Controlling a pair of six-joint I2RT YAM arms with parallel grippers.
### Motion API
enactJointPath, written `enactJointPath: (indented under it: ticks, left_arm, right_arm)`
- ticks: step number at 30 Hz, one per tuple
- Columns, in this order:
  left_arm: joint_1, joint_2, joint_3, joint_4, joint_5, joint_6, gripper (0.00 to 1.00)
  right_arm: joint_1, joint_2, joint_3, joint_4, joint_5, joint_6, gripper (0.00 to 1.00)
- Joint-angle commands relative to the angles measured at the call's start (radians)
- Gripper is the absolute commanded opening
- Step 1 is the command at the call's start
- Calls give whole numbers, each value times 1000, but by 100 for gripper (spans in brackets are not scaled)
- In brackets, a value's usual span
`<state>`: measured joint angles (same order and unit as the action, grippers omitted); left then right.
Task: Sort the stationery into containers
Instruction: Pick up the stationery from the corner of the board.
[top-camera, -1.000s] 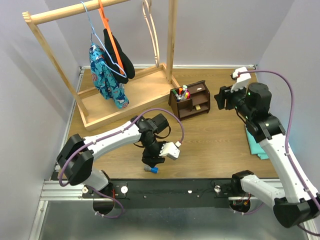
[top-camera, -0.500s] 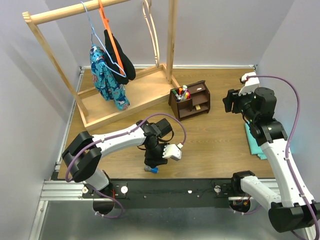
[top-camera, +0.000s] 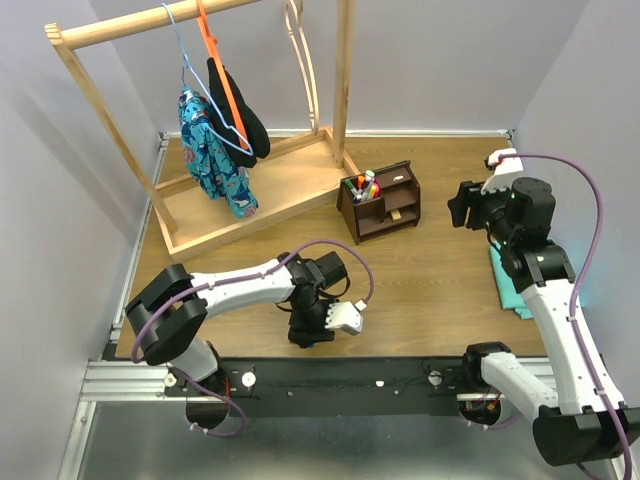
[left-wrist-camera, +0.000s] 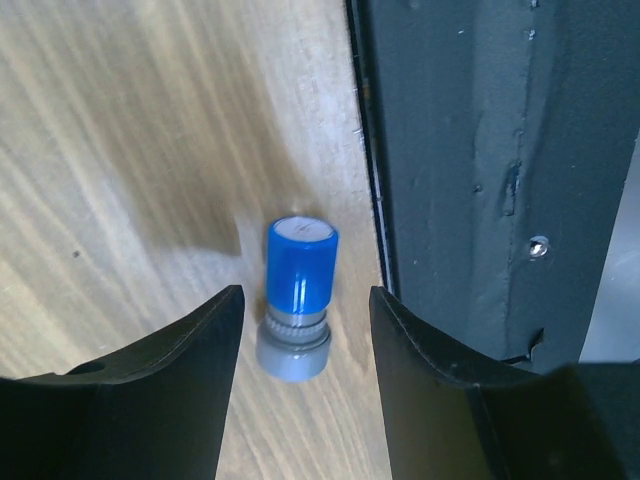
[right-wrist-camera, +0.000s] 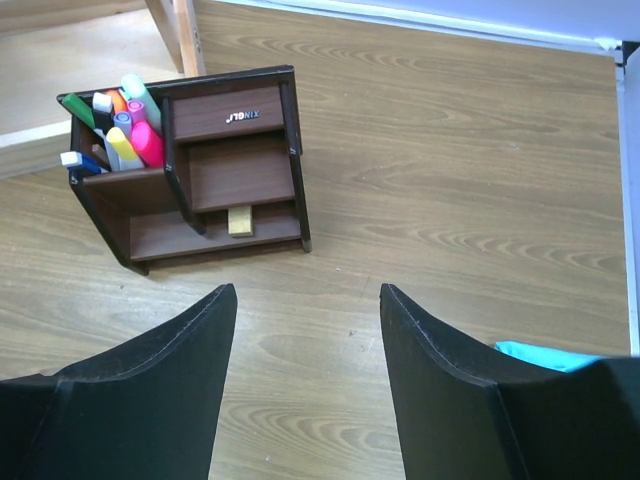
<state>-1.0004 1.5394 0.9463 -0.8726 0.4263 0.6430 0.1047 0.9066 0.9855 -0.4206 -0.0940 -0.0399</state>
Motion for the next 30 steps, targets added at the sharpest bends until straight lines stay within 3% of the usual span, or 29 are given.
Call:
enactJointPath:
  ticks: [1,11,21,30]
  left_arm:
    - [-23,-1,-35,29,-1,-25,62]
    - [-38,24,-43,161,-109,-157,63]
    - [-87,51,-60,199,-147,-183,63]
    - [-119,68,-86,228,-179,-200,56]
  right_arm:
    - [-25,-26,-24,-10,-33,31,67]
    - [-66,-58,-61,-26,-67,83,67]
    - [-92,-74,-77,-24,-82,101,67]
    - [-100,-107,-119,-27,-89,117,67]
